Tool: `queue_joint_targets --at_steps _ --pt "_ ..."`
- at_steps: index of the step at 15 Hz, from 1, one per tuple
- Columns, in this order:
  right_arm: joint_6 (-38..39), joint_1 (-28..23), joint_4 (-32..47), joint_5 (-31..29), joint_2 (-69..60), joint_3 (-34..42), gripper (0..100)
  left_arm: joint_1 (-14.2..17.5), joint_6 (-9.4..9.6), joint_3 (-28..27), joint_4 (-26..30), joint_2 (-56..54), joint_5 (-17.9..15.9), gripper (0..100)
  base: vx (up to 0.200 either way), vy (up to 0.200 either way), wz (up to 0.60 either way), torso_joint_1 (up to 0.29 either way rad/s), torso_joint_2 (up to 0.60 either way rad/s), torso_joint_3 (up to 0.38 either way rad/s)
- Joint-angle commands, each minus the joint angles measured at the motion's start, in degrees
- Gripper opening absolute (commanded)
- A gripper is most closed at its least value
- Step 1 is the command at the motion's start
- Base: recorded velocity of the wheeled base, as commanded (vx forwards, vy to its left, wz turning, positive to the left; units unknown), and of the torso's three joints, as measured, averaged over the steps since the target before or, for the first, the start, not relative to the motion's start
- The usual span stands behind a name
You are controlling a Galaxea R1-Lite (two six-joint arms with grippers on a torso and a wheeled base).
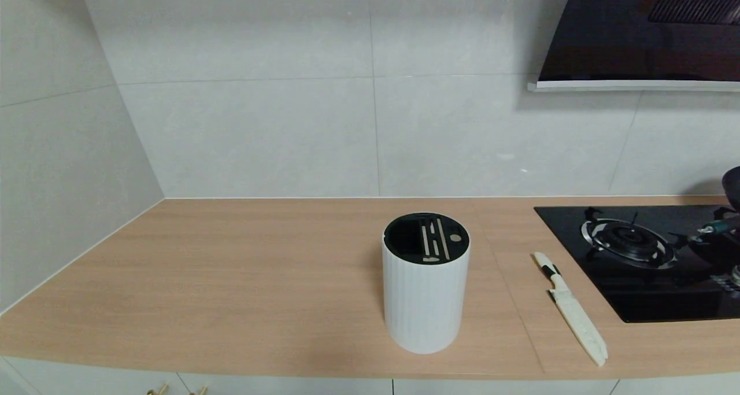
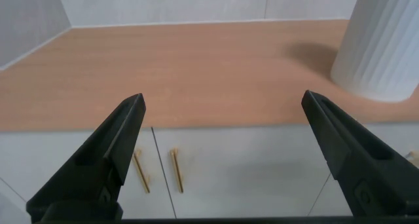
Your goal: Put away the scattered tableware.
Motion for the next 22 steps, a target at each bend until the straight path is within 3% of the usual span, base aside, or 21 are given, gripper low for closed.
queue_joint_targets --at_steps 1,6,15,17,19,22 --pt "-0.04 0.0 0.0 -0.01 0.07 0.0 100 -0.02 -0.01 0.0 -0.01 -0.02 -0.01 100 0.0 0.0 0.0 0.295 -0.62 -0.334" --pt "0.14 0.0 0.0 -0.01 0.07 0.0 100 -0.02 -0.01 0.0 -0.01 -0.02 -0.01 100 0.0 0.0 0.0 0.197 -0.4 -0.206" --pt "-0.65 0.0 -0.18 -0.1 0.07 0.0 100 -0.02 -0.01 0.0 -0.01 -0.02 -0.01 100 0.0 0.0 0.0 0.004 -0.01 -0.004" --pt "-0.39 0.09 -3.34 0.43 0.16 -5.98 100 -0.02 -0.01 0.0 -0.01 -0.02 -0.01 100 0.0 0.0 0.0 0.0 0.0 0.0" --pt "-0.21 1.41 1.05 0.96 7.98 -13.01 100 -0.02 -0.01 0.0 -0.01 -0.02 -0.01 100 0.0 0.0 0.0 0.0 0.0 0.0" --pt "-0.21 3.69 1.67 3.33 23.72 -18.81 100 -0.02 -0.01 0.0 -0.01 -0.02 -0.01 100 0.0 0.0 0.0 0.0 0.0 0.0"
